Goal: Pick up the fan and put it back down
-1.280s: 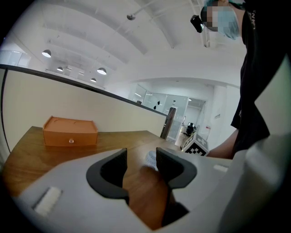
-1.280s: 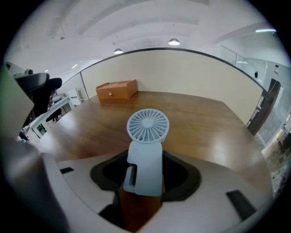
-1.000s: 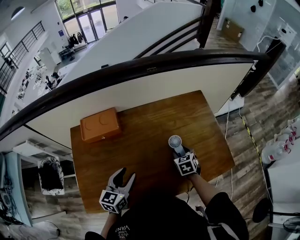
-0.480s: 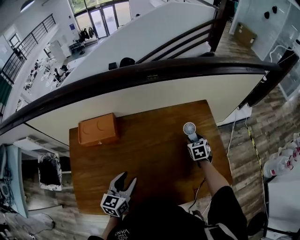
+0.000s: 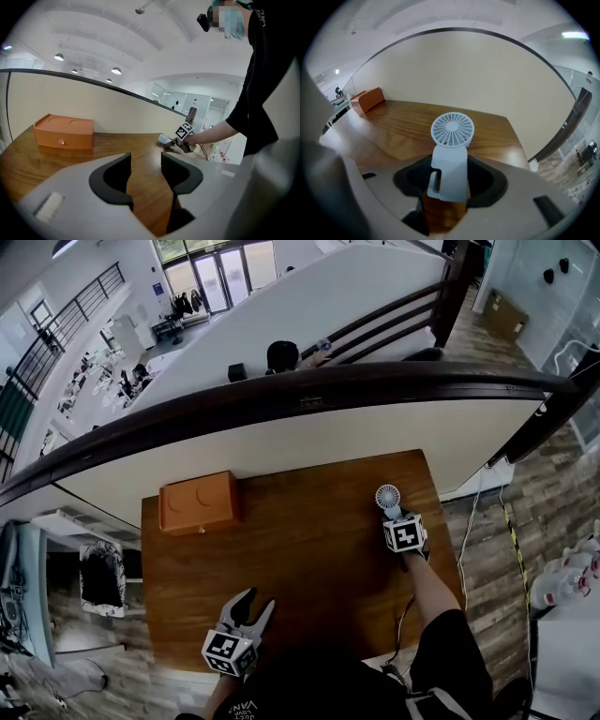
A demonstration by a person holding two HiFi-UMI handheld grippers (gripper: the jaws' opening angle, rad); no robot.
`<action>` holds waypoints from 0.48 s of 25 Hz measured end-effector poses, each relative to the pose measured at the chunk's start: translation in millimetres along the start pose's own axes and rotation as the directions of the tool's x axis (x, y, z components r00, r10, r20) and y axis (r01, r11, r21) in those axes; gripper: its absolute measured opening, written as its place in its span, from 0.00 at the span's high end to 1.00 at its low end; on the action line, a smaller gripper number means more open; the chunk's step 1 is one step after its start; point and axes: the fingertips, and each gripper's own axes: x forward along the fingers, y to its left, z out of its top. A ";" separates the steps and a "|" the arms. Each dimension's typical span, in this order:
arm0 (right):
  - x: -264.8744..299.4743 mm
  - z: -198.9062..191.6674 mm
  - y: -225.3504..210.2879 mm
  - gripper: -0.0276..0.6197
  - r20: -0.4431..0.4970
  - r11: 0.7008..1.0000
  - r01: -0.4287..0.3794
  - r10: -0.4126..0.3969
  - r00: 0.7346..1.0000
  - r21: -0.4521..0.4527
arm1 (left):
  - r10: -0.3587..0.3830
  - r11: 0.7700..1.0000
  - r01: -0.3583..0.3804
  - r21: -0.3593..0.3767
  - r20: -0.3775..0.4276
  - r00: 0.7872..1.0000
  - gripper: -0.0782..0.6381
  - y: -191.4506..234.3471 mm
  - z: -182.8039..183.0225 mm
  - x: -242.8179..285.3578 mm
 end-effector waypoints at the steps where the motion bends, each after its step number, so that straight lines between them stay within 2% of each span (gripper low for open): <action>1: 1.3 -0.7 -0.3 0.61 -0.007 1.000 -0.004 0.004 1.000 -0.001 | 0.002 1.000 -0.002 0.001 -0.002 1.000 0.63 0.7 0.2 -0.5; 8: 4.3 -0.4 -2.8 0.61 0.011 1.000 -0.009 0.008 1.000 0.020 | 0.002 1.000 -0.002 -0.025 -0.002 1.000 0.63 0.4 3.3 -0.8; 12: -7.4 8.4 -3.6 0.60 0.060 0.999 -0.002 0.000 0.998 0.040 | -0.002 1.000 0.002 0.001 0.014 1.000 0.63 4.1 -0.7 -2.1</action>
